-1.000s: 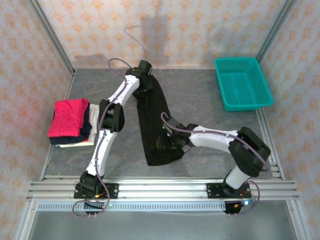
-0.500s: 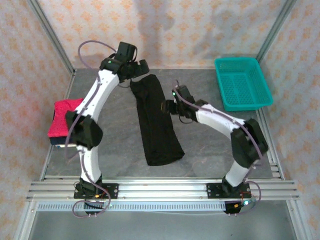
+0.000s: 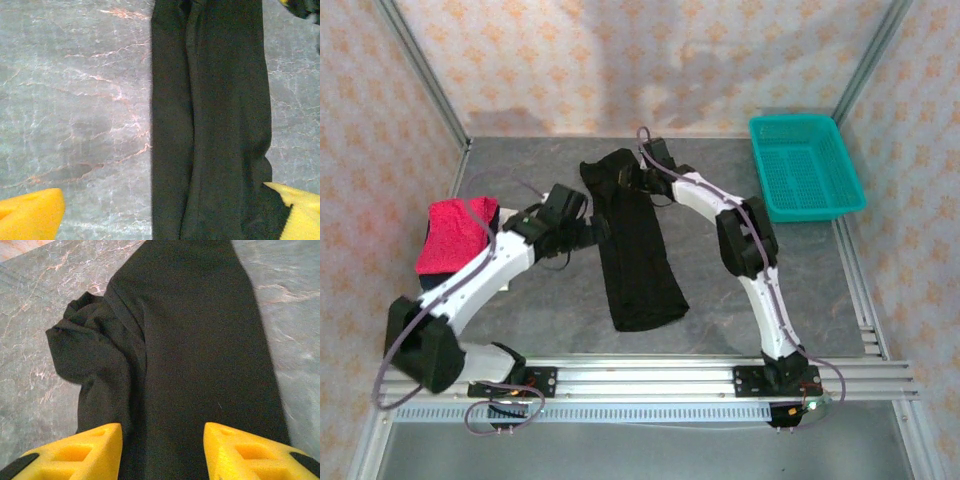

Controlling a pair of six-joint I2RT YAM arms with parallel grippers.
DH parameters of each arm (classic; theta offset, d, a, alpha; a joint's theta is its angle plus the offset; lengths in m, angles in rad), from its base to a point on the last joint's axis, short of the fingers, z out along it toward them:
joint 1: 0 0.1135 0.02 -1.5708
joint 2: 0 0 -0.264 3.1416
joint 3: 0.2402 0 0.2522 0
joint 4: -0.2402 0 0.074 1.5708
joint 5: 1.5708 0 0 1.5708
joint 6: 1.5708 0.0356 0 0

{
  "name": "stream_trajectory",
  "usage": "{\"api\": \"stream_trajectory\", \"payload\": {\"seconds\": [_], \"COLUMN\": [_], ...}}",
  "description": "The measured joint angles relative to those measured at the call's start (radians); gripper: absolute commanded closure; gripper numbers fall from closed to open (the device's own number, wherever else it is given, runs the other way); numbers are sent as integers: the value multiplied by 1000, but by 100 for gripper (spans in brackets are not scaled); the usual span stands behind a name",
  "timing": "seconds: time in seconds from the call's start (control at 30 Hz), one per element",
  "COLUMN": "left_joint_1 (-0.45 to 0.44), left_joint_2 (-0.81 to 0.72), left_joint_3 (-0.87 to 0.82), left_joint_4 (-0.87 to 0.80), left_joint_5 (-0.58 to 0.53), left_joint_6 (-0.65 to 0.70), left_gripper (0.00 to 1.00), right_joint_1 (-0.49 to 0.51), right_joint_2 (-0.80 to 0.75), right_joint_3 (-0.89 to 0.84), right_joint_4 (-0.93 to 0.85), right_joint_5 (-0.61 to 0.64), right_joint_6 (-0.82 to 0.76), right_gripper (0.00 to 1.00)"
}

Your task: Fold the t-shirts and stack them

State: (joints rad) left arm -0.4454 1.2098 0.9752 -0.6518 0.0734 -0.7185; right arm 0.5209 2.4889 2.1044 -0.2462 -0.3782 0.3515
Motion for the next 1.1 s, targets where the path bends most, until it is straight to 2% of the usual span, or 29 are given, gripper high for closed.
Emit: {"api": "stream_trajectory", "payload": {"seconds": [0.2, 0.33, 0.6, 0.77, 0.9, 1.0, 1.1], "left_joint_1": [-11, -13, -14, -40, -46, -46, -59], "left_joint_2": [-85, -100, -121, -111, -96, -78, -62], "left_joint_3": [-136, -187, -221, -286, -312, -332, -356], "left_joint_4": [2, 0, 26, 84, 137, 178, 203], "left_joint_5": [-29, -28, 6, 41, 58, 90, 130], "left_joint_6": [-64, -98, -139, -164, -156, -144, -124], "left_gripper": [0, 0, 0, 0, 7, 7, 8], "right_joint_1": [-6, -26, -88, -110, -112, -111, -109], "right_joint_2": [241, 253, 124, 85, 67, -38, -232], "right_joint_3": [334, 350, 132, 75, 61, -93, -346], "right_joint_4": [-68, -75, -37, -15, -7, 31, 83], "right_joint_5": [-45, -48, 9, -2, -48, -62, -51], "right_joint_6": [46, 104, 165, 174, 166, 154, 131], "right_gripper": [58, 58, 56, 44, 35, 26, 22]}}
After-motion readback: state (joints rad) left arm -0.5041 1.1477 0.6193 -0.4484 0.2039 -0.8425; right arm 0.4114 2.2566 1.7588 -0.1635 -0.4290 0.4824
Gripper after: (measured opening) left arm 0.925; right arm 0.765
